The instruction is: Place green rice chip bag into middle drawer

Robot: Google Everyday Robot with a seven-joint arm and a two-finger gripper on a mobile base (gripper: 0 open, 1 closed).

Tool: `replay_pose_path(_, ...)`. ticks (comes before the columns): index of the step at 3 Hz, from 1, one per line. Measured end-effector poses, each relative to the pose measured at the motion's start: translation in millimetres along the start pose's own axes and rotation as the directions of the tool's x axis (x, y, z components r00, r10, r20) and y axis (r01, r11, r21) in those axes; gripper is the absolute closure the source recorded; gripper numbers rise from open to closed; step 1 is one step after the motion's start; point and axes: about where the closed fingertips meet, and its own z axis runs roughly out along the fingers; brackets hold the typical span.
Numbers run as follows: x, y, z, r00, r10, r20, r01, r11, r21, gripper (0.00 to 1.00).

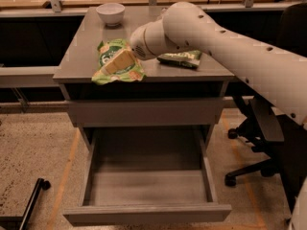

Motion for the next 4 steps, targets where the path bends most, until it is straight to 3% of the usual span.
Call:
replay_pose_path(3,50.3,-1.0,52.6,0.994,0.077,-0.077,-0.083,0.9935,-0.078,0.0)
replay_pose_path(4,58.4,1.6,63.0,0.993,0.086,-0.086,-0.094,0.9906,-0.099,0.25)
